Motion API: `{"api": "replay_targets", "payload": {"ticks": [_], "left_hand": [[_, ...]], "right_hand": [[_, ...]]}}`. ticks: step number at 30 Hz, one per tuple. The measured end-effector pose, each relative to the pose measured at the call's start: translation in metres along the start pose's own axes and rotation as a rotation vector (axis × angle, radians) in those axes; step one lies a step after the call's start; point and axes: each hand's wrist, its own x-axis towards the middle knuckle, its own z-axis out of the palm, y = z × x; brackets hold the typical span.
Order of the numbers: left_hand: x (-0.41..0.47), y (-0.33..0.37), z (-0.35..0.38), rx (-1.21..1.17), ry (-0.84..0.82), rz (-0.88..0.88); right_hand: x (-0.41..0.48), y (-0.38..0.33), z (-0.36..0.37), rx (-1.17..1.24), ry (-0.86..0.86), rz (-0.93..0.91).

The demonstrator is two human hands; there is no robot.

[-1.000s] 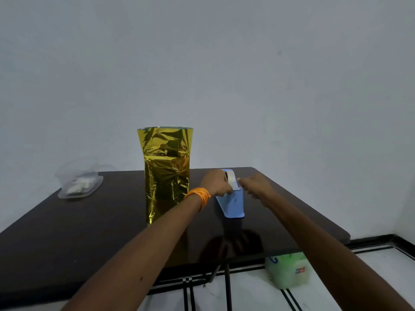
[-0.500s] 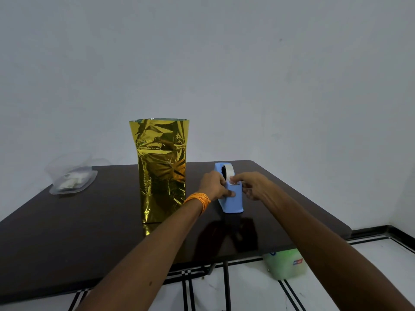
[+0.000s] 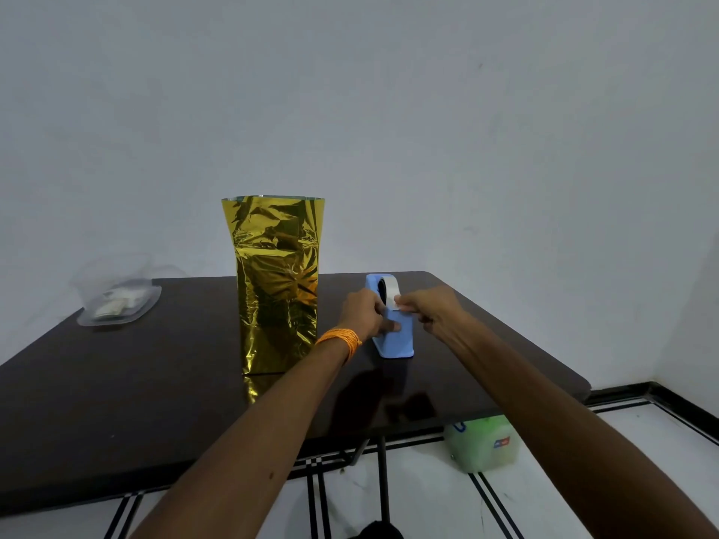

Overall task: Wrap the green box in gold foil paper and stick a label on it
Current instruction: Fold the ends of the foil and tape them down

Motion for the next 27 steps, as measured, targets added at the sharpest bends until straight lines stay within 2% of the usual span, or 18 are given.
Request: {"api": "replay_targets", "payload": {"ticks": [7,10,14,17,22,27], "left_hand": [[-0.003,0.001,0.002,0.007,0.021,0.008],[-0.002,-0.001,0.002,0.013,0.021,0.013],[-0.002,-0.001,0.001,0.013,0.009,0.027],[-0.001,-0.001,0.002,0.029,0.011,0.032],[-0.005,0.007,-0.003,0.220,-0.039,0.082],[-0.010,0.029,-0.036,0.150,0.183,0.199]], "right_hand": [[-0.019,0.024,-0.004,-0.001,0.012,-0.057],[-0.020,0.032,-0.004,-0.062,0.014,-0.155],[-0.015,0.031,-0.009,-0.332,0.067,-0.272],[-0.020,0.034,-0.016,-0.487,0.055,-0.280],[-0.025,0.030,-0.036,-0.248,0.058,-0.387],[-0.034,-0.007,-0.035,-0.117,0.121,-0.495]]}}
